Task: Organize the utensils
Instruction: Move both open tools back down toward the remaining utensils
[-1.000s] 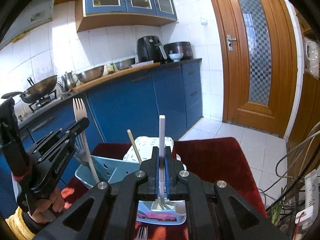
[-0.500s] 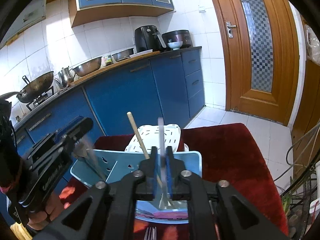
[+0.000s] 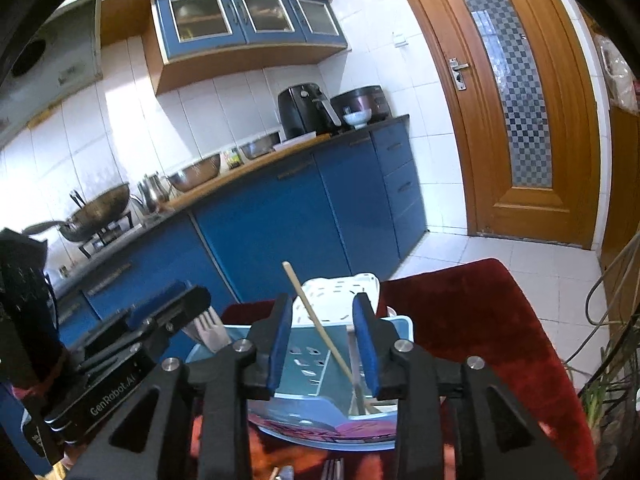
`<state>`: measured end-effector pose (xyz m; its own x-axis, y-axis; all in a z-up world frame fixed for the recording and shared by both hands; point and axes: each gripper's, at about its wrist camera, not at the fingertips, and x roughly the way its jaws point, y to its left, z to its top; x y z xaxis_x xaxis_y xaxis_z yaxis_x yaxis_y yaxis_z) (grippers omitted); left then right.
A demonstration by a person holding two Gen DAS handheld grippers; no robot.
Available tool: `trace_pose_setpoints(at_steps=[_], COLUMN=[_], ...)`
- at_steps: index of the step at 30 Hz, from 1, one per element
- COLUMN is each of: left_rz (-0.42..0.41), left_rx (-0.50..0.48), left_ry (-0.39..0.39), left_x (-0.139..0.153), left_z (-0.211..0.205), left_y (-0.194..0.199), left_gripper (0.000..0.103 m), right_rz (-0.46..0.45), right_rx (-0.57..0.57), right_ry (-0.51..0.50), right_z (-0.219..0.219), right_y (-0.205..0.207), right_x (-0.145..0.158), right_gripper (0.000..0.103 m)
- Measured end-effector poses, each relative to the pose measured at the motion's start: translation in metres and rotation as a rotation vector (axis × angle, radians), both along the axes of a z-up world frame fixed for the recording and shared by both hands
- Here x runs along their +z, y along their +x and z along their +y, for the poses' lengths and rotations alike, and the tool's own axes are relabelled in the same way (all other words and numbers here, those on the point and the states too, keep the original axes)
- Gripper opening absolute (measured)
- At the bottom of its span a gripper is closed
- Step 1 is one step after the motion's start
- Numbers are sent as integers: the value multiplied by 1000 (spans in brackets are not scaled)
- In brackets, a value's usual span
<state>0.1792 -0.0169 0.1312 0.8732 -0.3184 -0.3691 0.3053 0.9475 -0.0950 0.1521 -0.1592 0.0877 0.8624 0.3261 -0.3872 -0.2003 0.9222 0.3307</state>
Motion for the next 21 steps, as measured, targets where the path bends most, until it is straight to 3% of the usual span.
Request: trace_pose_setpoints(at_steps=[11,21], left_rz=[64,153], left_rx=[11,30], left_ry=[-1,12], left_x=[8,-7], left_z=[6,17], left_y=[-39,-72], left_gripper=[39,39], right_rz=[-38,11], right_rx=[9,20], right_ry=[5,-8], right_z=[-6,-5], right_y=[-42,-75], right_x=[18,12], right_gripper=[35,36])
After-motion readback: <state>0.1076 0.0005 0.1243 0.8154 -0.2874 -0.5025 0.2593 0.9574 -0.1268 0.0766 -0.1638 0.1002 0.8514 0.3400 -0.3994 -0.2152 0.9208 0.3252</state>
